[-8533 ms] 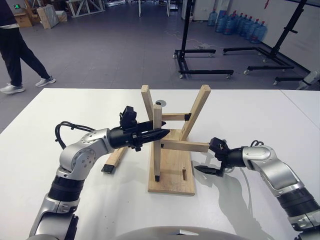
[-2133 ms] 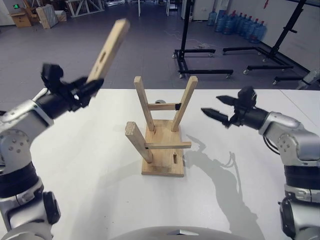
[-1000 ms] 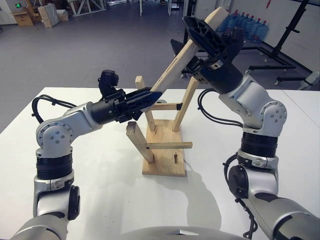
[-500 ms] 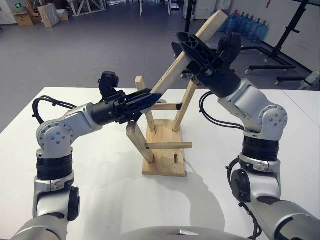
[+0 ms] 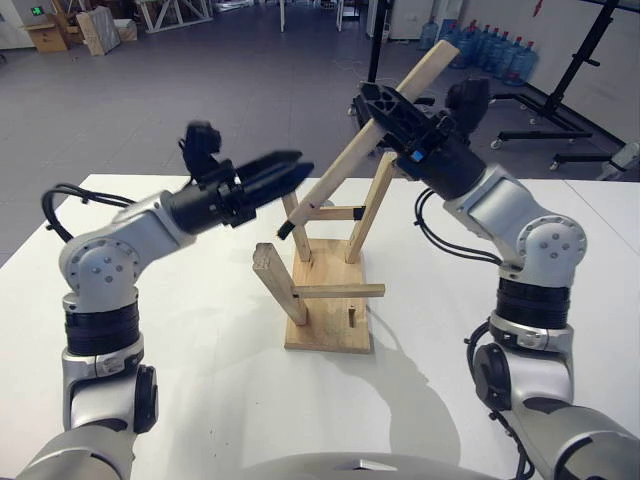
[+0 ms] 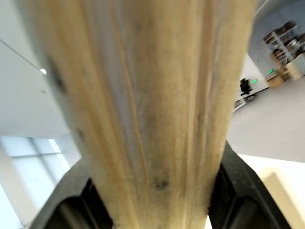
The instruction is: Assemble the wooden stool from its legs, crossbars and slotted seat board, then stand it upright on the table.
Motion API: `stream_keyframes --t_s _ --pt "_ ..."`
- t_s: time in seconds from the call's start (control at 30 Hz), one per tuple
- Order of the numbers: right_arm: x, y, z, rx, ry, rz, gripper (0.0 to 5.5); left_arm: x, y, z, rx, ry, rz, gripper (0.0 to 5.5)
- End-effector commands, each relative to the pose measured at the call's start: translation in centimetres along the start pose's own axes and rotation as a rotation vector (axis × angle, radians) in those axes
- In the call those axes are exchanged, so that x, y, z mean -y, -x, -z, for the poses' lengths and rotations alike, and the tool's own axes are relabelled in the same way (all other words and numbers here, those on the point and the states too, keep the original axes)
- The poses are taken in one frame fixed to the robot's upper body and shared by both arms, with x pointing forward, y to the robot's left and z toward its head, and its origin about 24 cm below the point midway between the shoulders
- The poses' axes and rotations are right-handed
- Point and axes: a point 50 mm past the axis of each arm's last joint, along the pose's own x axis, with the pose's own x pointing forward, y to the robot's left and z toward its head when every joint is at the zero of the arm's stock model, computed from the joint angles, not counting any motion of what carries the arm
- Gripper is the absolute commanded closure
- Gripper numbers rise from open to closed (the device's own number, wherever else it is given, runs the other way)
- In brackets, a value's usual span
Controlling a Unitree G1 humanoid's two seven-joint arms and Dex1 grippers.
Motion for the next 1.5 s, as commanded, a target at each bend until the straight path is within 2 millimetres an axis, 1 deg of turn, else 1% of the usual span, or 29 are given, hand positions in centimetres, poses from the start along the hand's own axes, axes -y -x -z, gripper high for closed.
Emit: stream_keyframes --t_s 0.03,0.07,0.1,0.13,0.17,0.23,0.3,0.37,0.43,0.5,0.67,0.73,0.8,0.87,1.0,1.13,1.27,1.33,1.5 --pt "0.6 1.8 -1.7 0.011 0.140 0.054 3.39 1.2 0.6 -5.6 0.205 -0.105 -0.025 1.33" --pt "0.8 2.6 -1.7 -0.001 0.181 0.069 3.39 1.2 1.2 -6.5 0.261 -0.101 -0.059 1.16" --pt "0.9 3.7 -1.6 -0.015 0.221 0.079 3.39 1.0 2.0 -6.9 0.296 -0.097 -0.113 1.02" --pt "1.0 4.7 -1.5 -0.032 0.258 0.087 3.39 0.8 2.7 -6.9 0.314 -0.088 -0.167 0.88" --pt "1.0 6.0 -1.2 -0.060 0.297 0.085 3.39 0.4 3.6 -6.5 0.321 -0.073 -0.237 0.75" --pt "0.9 9.1 -0.4 -0.112 0.370 0.071 3.39 -0.4 5.4 -4.7 0.288 -0.050 -0.411 0.38" --pt "1.1 11.3 -0.1 -0.125 0.403 0.067 3.39 -1.0 7.0 -3.5 0.267 -0.044 -0.552 0.11" --pt "1.3 12.5 0.3 -0.117 0.407 0.044 3.40 -1.4 8.1 -2.8 0.284 -0.025 -0.635 0.10" --pt "1.6 13.6 1.8 -0.120 0.389 0.001 3.40 -1.8 8.9 -1.6 0.268 0.009 -0.671 0.10" --pt "1.9 14.2 3.1 -0.117 0.373 -0.023 3.40 -2.2 9.3 -0.6 0.246 0.033 -0.686 0.10" --pt "2.3 14.7 5.7 -0.122 0.347 -0.057 3.40 -3.0 10.1 0.9 0.209 0.081 -0.693 0.10" --pt "2.6 14.7 6.9 -0.144 0.359 -0.049 3.40 -3.1 10.0 1.4 0.177 0.089 -0.688 0.10" --pt "2.6 14.6 8.0 -0.178 0.397 -0.041 3.40 -3.3 10.0 1.4 0.157 0.099 -0.675 0.10" --pt "2.6 14.3 8.3 -0.169 0.436 -0.041 3.40 -3.3 9.9 1.4 0.147 0.107 -0.675 0.10" --pt "3.1 14.1 10.2 -0.205 0.472 -0.037 3.40 -3.3 9.7 1.8 0.101 0.115 -0.663 0.10" --pt "2.9 13.7 10.7 -0.189 0.480 -0.062 3.40 -3.4 9.4 1.8 0.083 0.117 -0.649 0.10" --pt "3.0 14.0 11.2 -0.213 0.483 -0.064 3.40 -3.5 9.3 1.8 0.073 0.117 -0.649 0.10" --pt "3.1 14.0 11.0 -0.211 0.486 -0.059 3.40 -3.5 9.1 1.9 0.071 0.118 -0.645 0.10" --pt "3.4 13.5 9.6 -0.199 0.512 -0.065 3.40 -3.4 8.7 2.2 0.060 0.120 -0.633 0.10"
